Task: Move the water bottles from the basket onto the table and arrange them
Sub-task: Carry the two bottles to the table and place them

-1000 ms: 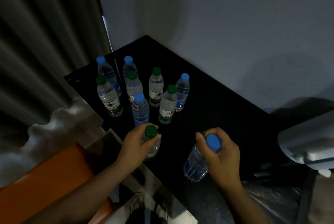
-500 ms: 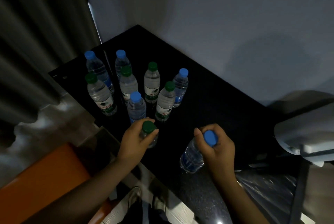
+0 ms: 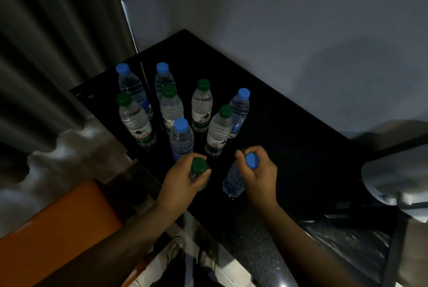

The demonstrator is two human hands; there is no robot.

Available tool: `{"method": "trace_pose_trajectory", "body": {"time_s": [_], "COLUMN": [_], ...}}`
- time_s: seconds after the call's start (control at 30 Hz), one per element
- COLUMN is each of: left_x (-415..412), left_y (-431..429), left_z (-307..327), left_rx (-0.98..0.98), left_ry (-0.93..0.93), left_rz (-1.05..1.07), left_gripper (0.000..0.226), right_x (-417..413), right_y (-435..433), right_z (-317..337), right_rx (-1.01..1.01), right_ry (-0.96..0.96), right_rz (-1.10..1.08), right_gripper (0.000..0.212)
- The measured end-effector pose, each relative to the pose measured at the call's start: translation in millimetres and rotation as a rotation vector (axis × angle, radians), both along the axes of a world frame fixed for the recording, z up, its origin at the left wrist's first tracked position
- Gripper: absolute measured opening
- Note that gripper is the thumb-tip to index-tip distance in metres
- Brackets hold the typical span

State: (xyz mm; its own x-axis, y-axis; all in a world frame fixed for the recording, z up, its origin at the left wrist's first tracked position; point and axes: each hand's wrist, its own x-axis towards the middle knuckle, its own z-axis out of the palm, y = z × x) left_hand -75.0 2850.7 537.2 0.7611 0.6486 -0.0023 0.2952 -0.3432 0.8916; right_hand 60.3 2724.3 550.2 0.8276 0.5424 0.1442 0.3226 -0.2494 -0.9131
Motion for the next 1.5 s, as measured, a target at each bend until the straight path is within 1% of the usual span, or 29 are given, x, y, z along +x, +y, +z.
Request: {"method": "trace_pose_trajectory", "body": {"time_s": [0.07, 0.23, 0.47, 0.63, 0.77, 0.87, 1.03, 1.13, 1.2, 1.27, 1.4, 1.43, 1.5], "left_x": [0.2, 0.5, 1.8, 1.9, 2.8, 2.7, 2.8, 3.8, 4.6, 5.2, 10.9, 13.5, 18.9], "left_y": [-0.3, -0.2, -0.5, 0.1, 0.0, -0.3, 1.3, 1.9, 1.9, 1.6, 4.1, 5.6, 9.3], "left_z": [0.5, -0.2, -1.4, -0.8, -1.1, -0.1, 4.0, 8.7, 13.4, 18.8, 32.2, 36.6, 45.9], "left_rx": [0.006, 0.015, 0.022, 0.044, 0.054, 0.057, 0.030, 0.030, 0.027, 0.028, 0.059, 0.090, 0.212], "left_ry": [0.005, 0.013, 0.017, -0.002, 0.003, -0.004, 0.017, 0.043, 0.053, 0.068, 0.170, 0.210, 0.309], "left_rz": [-0.003, -0.006, -0.013, -0.016, -0.019, -0.019, -0.022, -0.026, -0.025, -0.031, -0.059, -0.088, -0.193], "left_gripper": [0.024, 0.024, 0.025, 0.023, 0.023, 0.023, 0.021, 0.022, 0.022, 0.021, 0.021, 0.022, 0.022], "right_x": [3.9, 10.9, 10.8, 9.0, 7.7, 10.2, 15.5, 18.0, 19.4, 20.2, 18.1, 16.5, 13.7], "right_y": [10.0, 30.5, 41.6, 40.5, 40.2, 35.1, 18.0, 1.8, -11.4, -24.2, -39.9, -42.1, -45.2], "right_z": [-5.8, -12.2, -20.7, -21.6, -17.6, -12.4, 7.0, 16.0, 20.7, 24.3, 26.3, 26.7, 26.1], "right_rx": [0.004, 0.030, 0.047, 0.032, 0.000, -0.081, -0.223, -0.353, -0.491, -0.643, -0.878, -0.919, -0.971], "right_ry": [-0.027, -0.012, 0.045, 0.033, 0.019, 0.019, 0.015, -0.115, -0.225, -0.277, -0.233, -0.209, -0.166], "right_rz": [-0.013, -0.038, -0.011, 0.011, 0.071, 0.112, 0.254, 0.250, 0.244, 0.288, 0.365, 0.367, 0.373], "right_gripper": [0.014, 0.019, 0.014, 0.013, 0.011, 0.015, 0.047, 0.057, 0.053, 0.046, 0.043, 0.042, 0.039]}}
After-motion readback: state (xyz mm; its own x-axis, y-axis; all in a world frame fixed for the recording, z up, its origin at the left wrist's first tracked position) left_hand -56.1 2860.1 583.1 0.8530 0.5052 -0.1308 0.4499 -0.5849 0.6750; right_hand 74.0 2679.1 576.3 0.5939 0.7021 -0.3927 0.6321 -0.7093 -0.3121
